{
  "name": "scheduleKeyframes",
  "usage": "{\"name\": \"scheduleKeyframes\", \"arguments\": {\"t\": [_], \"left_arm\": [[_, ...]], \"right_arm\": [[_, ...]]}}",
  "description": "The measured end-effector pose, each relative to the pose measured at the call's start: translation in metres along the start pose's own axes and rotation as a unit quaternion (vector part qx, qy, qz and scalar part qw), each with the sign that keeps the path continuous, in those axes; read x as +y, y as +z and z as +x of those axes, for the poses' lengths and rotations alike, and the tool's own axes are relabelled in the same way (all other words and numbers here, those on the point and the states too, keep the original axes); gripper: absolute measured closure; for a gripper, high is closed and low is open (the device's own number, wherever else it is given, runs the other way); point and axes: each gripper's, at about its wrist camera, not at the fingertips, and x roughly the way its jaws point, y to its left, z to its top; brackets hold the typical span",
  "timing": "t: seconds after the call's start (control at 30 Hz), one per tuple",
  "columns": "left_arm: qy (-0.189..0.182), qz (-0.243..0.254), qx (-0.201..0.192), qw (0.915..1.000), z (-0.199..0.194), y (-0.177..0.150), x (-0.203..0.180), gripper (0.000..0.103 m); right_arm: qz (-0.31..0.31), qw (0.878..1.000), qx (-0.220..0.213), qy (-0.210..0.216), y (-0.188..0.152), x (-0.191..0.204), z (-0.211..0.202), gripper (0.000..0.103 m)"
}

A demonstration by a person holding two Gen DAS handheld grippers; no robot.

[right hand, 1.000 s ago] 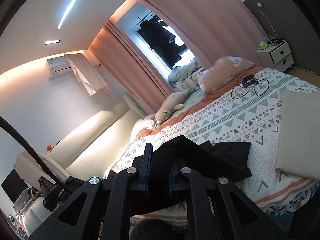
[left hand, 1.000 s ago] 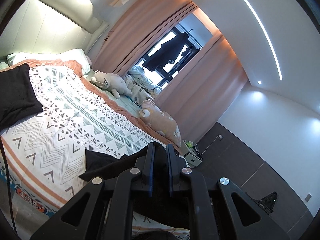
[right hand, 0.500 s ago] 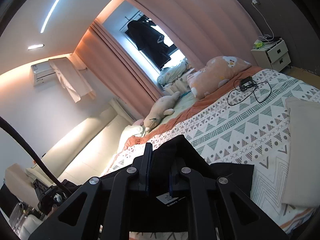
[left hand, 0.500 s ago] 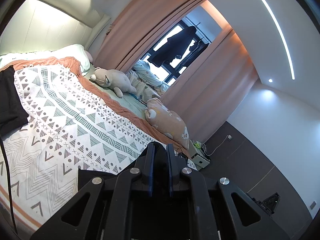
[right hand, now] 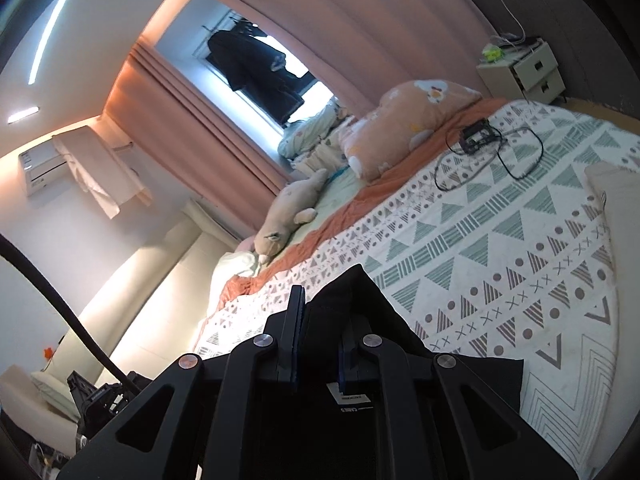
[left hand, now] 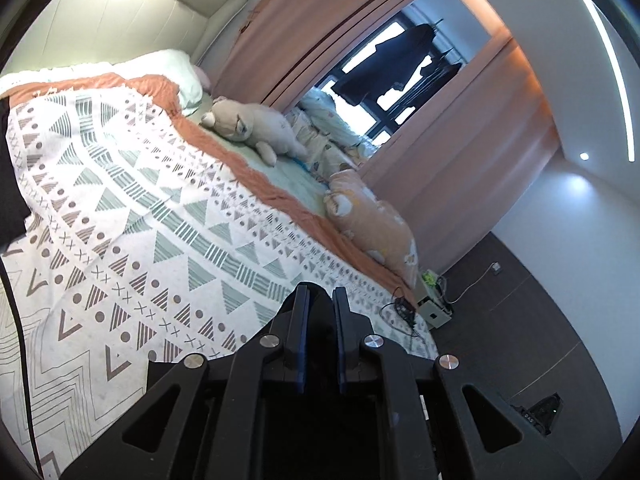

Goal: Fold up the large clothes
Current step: 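Close both tools on the hem and fold it up toward the collar, then open both tools and release the hem on the shirt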

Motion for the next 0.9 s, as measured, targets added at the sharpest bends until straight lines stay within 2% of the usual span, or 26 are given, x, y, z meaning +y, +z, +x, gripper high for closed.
{"name": "scheduleKeyframes", "arguments": {"t": [0.23, 0.43, 0.53, 0.57, 0.6, 0.63, 0.67, 0.7, 0.73, 0.9], "left_arm": [[0.042, -0.024, 0.049, 0.9977, 0.066, -0.022, 0.043, 0.09], [0.061, -0.048, 0.073, 0.9943, 0.1, -0.033, 0.066, 0.09], [0.059, -0.053, 0.097, 0.9921, 0.114, -0.031, 0.069, 0.084], [0.064, -0.055, 0.103, 0.9911, 0.116, -0.031, 0.07, 0.079], [0.073, -0.055, 0.106, 0.9903, 0.118, -0.031, 0.07, 0.073], [0.082, -0.053, 0.104, 0.9898, 0.117, -0.03, 0.07, 0.046], [0.081, -0.053, 0.098, 0.9905, 0.114, -0.03, 0.069, 0.012], [0.071, -0.053, 0.089, 0.9921, 0.11, -0.03, 0.069, 0.001], [0.065, -0.053, 0.079, 0.9933, 0.105, -0.03, 0.068, 0.0], [0.081, -0.043, 0.083, 0.9923, 0.087, -0.034, 0.07, 0.0]], "right_arm": [[0.038, 0.997, 0.039, -0.049, -0.009, -0.028, 0.06, 0.091], [0.064, 0.994, 0.06, -0.071, -0.011, -0.044, 0.092, 0.09], [0.076, 0.992, 0.069, -0.079, -0.009, -0.047, 0.104, 0.089], [0.082, 0.99, 0.073, -0.087, -0.008, -0.047, 0.107, 0.087], [0.085, 0.989, 0.076, -0.097, -0.008, -0.047, 0.11, 0.082], [0.086, 0.988, 0.076, -0.106, -0.007, -0.046, 0.111, 0.065], [0.086, 0.988, 0.073, -0.107, -0.006, -0.045, 0.11, 0.05], [0.087, 0.988, 0.068, -0.105, -0.004, -0.042, 0.107, 0.019], [0.086, 0.989, 0.062, -0.104, -0.005, -0.044, 0.103, 0.014], [0.077, 0.989, 0.066, -0.109, -0.007, -0.043, 0.084, 0.014]]}}
